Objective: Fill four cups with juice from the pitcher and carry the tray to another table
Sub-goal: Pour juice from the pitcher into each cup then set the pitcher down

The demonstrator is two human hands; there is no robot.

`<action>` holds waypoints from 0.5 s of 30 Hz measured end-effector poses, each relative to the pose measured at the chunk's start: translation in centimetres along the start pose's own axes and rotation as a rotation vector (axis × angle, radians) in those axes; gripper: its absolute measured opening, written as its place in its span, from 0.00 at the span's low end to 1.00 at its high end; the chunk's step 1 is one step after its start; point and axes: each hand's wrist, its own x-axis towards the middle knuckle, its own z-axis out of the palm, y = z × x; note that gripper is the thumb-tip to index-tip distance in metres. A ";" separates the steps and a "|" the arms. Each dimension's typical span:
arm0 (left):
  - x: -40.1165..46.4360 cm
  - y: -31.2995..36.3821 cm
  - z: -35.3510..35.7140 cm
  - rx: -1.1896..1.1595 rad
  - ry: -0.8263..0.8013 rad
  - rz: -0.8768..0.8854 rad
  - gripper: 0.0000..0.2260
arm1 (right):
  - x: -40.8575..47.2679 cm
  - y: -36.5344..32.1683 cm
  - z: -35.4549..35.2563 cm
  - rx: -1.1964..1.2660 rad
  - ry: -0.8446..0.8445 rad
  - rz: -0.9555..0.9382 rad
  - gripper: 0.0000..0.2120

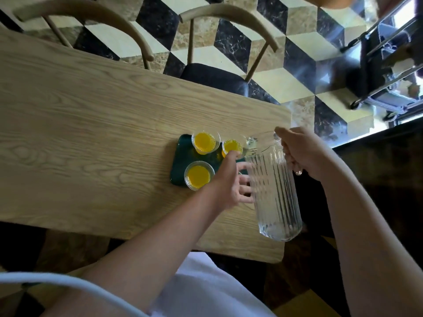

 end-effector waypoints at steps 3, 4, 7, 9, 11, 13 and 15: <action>-1.5 0.3 0.3 0.095 0.034 0.090 0.25 | -3.1 0.6 -0.9 0.219 0.024 -0.112 0.18; -2.2 0.5 0.5 0.123 0.041 0.128 0.25 | -4.0 0.7 -1.1 0.298 0.019 -0.140 0.18; -4.3 1.7 0.5 0.177 0.043 0.251 0.26 | -6.0 0.4 -1.3 0.563 0.014 -0.196 0.19; -5.8 2.9 0.1 0.192 0.045 0.341 0.23 | -7.0 -0.7 -1.2 0.727 0.024 -0.236 0.19; -7.4 4.0 -0.5 0.200 0.066 0.422 0.23 | -7.6 -2.2 -0.7 0.825 0.006 -0.303 0.18; -8.8 5.1 -1.2 0.221 0.116 0.509 0.28 | -7.9 -3.9 0.0 0.860 -0.055 -0.379 0.19; -10.2 6.0 -2.0 0.236 0.163 0.577 0.31 | -7.9 -5.5 1.1 0.850 -0.148 -0.438 0.23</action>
